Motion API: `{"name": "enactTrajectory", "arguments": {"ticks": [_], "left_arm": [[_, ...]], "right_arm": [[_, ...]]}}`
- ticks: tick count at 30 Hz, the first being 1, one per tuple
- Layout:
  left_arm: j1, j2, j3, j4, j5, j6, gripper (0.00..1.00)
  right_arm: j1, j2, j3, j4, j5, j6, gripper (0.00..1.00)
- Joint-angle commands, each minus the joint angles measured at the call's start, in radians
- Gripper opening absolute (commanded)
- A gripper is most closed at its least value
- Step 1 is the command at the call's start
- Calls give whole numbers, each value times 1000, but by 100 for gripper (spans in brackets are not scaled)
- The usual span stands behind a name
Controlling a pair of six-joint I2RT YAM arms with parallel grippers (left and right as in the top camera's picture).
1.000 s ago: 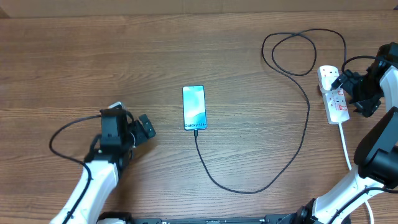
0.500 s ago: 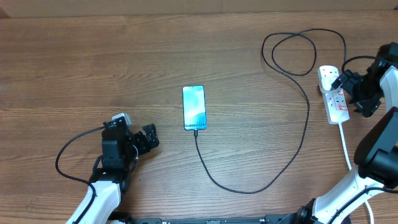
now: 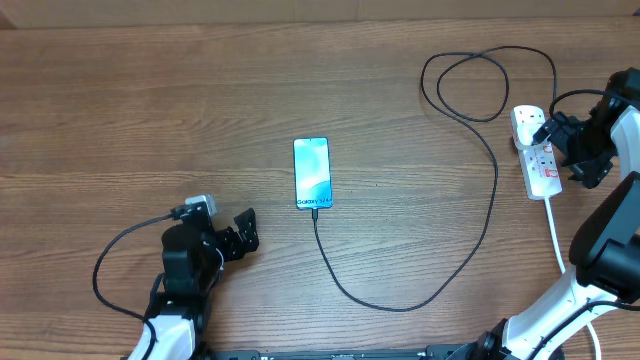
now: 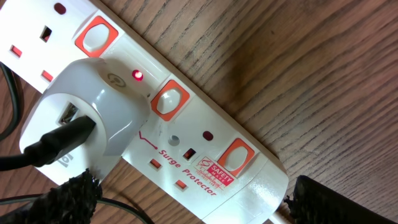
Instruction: Plug charger to phone and switch on socket
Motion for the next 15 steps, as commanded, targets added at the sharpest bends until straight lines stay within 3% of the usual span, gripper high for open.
{"name": "enactTrajectory", "arguments": {"ticks": [1, 15], "left_arm": [[-2, -51, -34, 11, 12, 26, 99], [-2, -146, -92, 34, 11, 27, 100]], "right_arm": [[3, -30, 26, 3, -6, -8, 100], [3, -30, 26, 3, -6, -7, 100]]}}
